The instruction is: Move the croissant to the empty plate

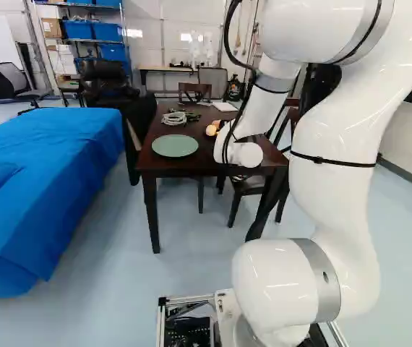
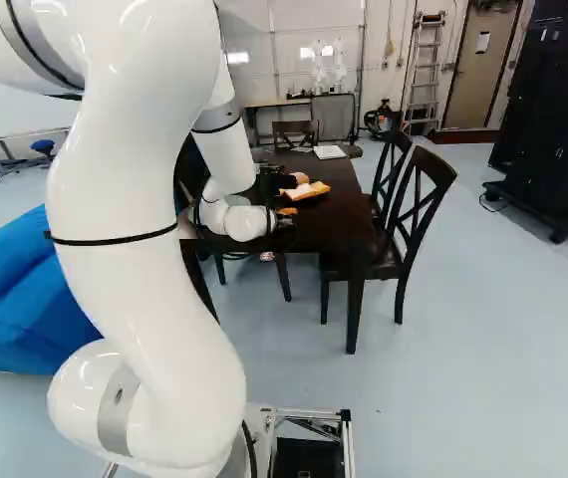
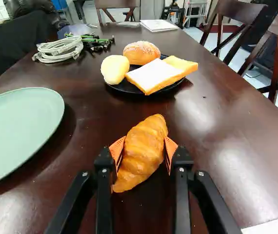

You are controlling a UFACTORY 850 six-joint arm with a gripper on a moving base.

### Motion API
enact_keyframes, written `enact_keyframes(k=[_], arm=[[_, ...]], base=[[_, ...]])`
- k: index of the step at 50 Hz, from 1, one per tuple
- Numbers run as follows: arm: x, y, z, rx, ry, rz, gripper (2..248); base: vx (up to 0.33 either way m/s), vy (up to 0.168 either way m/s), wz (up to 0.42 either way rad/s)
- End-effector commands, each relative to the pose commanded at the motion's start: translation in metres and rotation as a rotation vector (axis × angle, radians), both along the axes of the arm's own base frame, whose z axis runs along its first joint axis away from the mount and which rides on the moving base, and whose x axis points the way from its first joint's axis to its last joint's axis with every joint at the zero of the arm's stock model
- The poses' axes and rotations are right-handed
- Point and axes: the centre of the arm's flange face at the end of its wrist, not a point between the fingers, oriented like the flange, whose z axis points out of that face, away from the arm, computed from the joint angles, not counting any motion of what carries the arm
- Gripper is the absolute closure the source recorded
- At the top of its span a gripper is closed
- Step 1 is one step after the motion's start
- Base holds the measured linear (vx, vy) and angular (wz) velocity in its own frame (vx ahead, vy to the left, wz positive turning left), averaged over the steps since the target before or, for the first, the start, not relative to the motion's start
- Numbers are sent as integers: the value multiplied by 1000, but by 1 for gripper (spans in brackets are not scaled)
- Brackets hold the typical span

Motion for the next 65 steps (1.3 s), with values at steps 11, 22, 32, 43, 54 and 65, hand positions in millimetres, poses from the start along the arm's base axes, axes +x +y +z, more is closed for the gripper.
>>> enact_keyframes(k=[11, 22, 32, 43, 54, 65], arm=[[-2, 0, 9, -1, -18, 0, 130], [-4, 0, 21, -3, -42, 0, 130], [-6, 1, 32, -5, -63, 0, 130], [-9, 4, 43, -5, -75, 7, 130], [-12, 9, 52, -3, -76, 17, 130], [-14, 13, 62, -1, -72, 28, 130]], base=[[0, 0, 0], [0, 0, 0], [0, 0, 0], [0, 0, 0], [0, 0, 0], [0, 0, 0]])
